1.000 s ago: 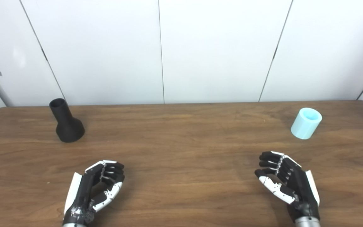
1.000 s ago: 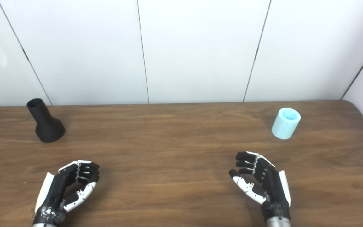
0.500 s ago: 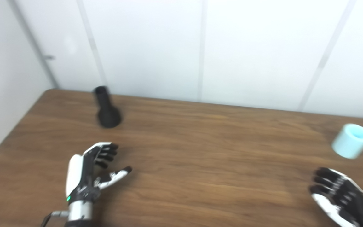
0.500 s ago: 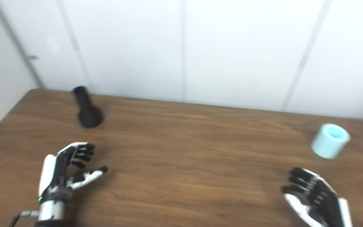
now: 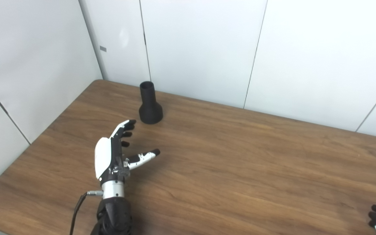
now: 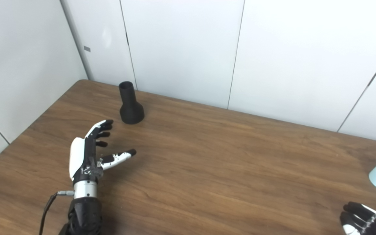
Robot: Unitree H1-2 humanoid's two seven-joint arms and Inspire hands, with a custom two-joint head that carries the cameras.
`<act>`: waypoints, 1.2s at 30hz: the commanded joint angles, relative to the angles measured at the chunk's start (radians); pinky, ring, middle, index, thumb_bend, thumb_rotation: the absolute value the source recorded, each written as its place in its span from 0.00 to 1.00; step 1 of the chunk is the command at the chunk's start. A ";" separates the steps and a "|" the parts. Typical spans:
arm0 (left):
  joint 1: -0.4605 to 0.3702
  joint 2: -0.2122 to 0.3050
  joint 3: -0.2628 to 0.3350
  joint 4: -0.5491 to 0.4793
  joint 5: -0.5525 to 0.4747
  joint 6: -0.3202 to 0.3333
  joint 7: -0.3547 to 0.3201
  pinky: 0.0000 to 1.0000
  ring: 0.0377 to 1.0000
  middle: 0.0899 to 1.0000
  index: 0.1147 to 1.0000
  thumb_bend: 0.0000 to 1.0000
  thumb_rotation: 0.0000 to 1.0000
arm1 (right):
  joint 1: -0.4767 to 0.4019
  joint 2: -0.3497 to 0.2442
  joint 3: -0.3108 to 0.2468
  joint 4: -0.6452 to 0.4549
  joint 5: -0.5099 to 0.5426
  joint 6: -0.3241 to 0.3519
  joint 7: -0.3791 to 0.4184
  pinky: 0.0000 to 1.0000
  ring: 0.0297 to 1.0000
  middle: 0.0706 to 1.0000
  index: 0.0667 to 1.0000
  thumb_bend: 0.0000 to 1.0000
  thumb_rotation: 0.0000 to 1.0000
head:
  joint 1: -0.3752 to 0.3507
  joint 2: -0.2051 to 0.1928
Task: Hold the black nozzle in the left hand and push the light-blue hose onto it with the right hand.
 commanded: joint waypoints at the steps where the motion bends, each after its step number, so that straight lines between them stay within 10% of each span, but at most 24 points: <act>1: -0.040 0.017 -0.005 0.001 -0.002 -0.039 0.025 0.61 0.73 0.77 0.80 0.86 0.14 | -0.021 -0.006 -0.005 -0.016 -0.001 -0.026 -0.001 0.54 0.60 0.60 0.57 0.41 0.42 | 0.002 -0.004; 20: -0.163 0.067 -0.047 0.073 -0.168 0.063 -0.133 0.84 0.98 1.00 1.00 1.00 0.44 | -0.022 -0.015 -0.005 0.007 0.006 -0.059 0.009 0.50 0.59 0.59 0.55 0.51 0.53 | 0.036 -0.041; 36: -0.272 0.026 -0.022 0.173 -0.251 0.073 -0.059 0.92 1.00 1.00 1.00 1.00 0.34 | -0.027 -0.017 -0.015 0.027 0.016 -0.062 0.011 0.49 0.58 0.59 0.55 0.52 0.55 | 0.051 -0.060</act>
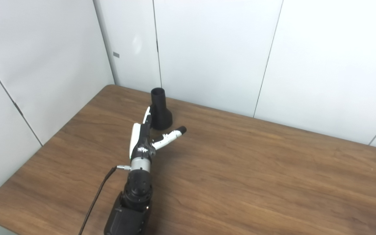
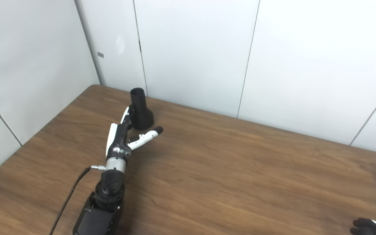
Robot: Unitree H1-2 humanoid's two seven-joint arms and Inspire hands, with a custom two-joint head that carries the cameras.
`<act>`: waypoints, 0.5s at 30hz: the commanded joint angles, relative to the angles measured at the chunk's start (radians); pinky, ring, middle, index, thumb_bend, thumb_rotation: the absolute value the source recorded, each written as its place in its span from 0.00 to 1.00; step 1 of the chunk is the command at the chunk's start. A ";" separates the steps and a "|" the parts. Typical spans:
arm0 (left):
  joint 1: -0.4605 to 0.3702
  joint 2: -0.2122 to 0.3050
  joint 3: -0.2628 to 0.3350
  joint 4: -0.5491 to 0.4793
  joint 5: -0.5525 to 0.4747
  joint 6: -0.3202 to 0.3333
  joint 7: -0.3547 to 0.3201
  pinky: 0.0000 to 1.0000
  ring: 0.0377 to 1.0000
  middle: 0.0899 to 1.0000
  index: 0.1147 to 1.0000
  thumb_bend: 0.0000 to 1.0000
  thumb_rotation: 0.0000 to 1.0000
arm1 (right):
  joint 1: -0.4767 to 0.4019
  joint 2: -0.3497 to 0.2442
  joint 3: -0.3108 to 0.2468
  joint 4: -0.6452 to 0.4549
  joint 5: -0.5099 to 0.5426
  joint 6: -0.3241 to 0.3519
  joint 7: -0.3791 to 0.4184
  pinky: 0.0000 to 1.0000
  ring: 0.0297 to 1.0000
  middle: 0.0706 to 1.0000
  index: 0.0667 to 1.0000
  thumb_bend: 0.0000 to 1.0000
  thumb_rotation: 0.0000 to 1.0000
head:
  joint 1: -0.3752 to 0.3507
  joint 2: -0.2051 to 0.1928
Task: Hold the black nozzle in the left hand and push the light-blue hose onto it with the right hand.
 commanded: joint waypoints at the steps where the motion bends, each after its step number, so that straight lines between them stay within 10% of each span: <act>1: -0.050 0.000 -0.007 -0.006 0.026 -0.012 0.032 0.91 1.00 1.00 1.00 1.00 0.34 | -0.014 -0.017 -0.010 -0.007 0.001 -0.031 0.002 0.49 0.59 0.59 0.55 0.52 0.55 | 0.001 0.000; 15: -0.077 0.021 -0.019 0.093 0.096 -0.064 0.145 0.78 0.92 0.98 1.00 1.00 0.37 | -0.018 -0.023 -0.010 0.018 0.008 -0.064 0.013 0.48 0.58 0.59 0.55 0.54 0.57 | 0.007 -0.018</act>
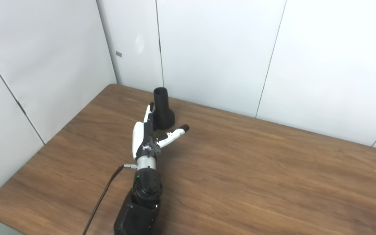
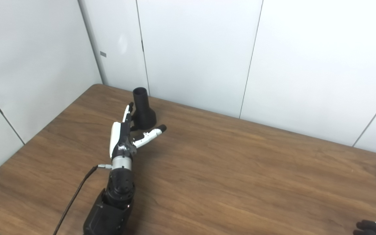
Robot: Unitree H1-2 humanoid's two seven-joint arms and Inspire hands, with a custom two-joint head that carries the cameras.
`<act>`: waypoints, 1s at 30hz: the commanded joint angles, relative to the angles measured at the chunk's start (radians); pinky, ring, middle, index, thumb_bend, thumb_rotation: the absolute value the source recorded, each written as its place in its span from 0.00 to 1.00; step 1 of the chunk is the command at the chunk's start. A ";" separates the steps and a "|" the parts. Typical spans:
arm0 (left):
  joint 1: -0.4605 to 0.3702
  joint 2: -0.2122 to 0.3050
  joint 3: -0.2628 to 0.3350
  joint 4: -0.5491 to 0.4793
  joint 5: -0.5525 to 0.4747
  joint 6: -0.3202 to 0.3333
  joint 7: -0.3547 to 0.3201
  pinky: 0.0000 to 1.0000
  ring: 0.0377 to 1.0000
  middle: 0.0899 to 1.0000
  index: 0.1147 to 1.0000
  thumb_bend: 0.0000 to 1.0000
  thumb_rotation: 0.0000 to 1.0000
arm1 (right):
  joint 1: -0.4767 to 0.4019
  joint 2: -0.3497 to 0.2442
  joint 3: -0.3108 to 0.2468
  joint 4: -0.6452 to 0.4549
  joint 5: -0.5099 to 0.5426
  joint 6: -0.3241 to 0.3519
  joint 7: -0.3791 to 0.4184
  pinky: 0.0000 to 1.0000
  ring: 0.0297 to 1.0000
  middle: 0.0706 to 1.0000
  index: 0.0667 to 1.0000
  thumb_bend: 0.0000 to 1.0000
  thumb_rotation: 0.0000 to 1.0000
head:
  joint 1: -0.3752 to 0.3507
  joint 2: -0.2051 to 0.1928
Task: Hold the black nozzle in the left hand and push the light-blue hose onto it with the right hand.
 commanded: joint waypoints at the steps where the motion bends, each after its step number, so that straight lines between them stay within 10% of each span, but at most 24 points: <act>1: -0.040 0.016 -0.005 -0.005 0.023 -0.042 0.028 0.80 0.93 0.99 1.00 1.00 0.35 | -0.013 -0.018 -0.009 -0.011 0.002 -0.024 0.003 0.48 0.58 0.59 0.55 0.54 0.57 | 0.001 0.001; 30: -0.116 0.126 -0.088 0.164 0.152 0.127 0.020 0.75 0.87 0.93 0.99 1.00 0.30 | -0.013 -0.016 -0.004 -0.001 0.028 -0.047 0.022 0.45 0.55 0.55 0.52 0.58 0.57 | -0.004 -0.006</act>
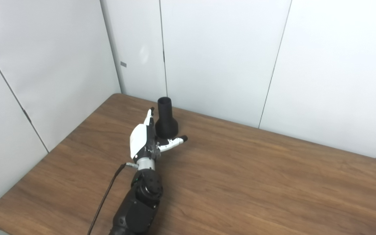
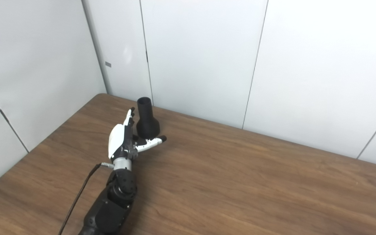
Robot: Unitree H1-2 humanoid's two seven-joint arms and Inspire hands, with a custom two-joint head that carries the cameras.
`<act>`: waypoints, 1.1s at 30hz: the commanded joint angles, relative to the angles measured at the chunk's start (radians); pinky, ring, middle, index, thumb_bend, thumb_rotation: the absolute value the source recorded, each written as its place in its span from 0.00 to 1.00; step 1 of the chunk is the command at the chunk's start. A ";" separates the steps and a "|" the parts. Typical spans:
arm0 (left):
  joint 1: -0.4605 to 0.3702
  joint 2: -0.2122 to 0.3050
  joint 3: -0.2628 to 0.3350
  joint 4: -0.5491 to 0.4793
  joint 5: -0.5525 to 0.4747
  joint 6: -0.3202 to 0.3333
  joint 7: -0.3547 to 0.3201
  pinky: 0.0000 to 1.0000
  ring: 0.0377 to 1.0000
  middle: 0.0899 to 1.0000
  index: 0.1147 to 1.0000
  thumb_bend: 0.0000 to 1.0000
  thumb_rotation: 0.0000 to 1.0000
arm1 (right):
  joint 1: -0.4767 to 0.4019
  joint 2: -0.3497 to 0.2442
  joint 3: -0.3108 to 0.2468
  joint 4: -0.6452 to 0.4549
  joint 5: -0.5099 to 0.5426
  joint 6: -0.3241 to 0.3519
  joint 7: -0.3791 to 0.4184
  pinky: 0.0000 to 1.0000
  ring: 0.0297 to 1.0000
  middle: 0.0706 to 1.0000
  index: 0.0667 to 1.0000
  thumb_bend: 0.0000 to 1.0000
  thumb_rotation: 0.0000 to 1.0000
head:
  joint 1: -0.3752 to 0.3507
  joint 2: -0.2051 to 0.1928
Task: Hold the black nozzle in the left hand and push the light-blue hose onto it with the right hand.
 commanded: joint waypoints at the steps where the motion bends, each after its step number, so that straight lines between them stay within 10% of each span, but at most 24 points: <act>1: -0.021 0.024 -0.006 0.011 0.008 0.032 -0.017 0.75 0.87 0.93 0.99 1.00 0.30 | -0.012 -0.014 -0.003 -0.012 0.006 -0.034 0.009 0.44 0.55 0.55 0.52 0.57 0.57 | 0.001 0.000; 17: -0.019 0.036 0.005 -0.056 0.012 0.101 -0.016 0.60 0.79 0.90 1.00 1.00 0.27 | -0.011 -0.019 -0.003 -0.015 0.001 -0.021 0.010 0.42 0.53 0.53 0.50 0.60 0.57 | 0.005 -0.005; 33: 0.006 0.051 0.026 -0.041 0.020 0.011 0.014 0.81 0.94 0.98 1.00 1.00 0.26 | -0.010 -0.023 -0.007 -0.013 0.007 -0.031 0.015 0.41 0.51 0.52 0.49 0.64 0.58 | 0.010 -0.001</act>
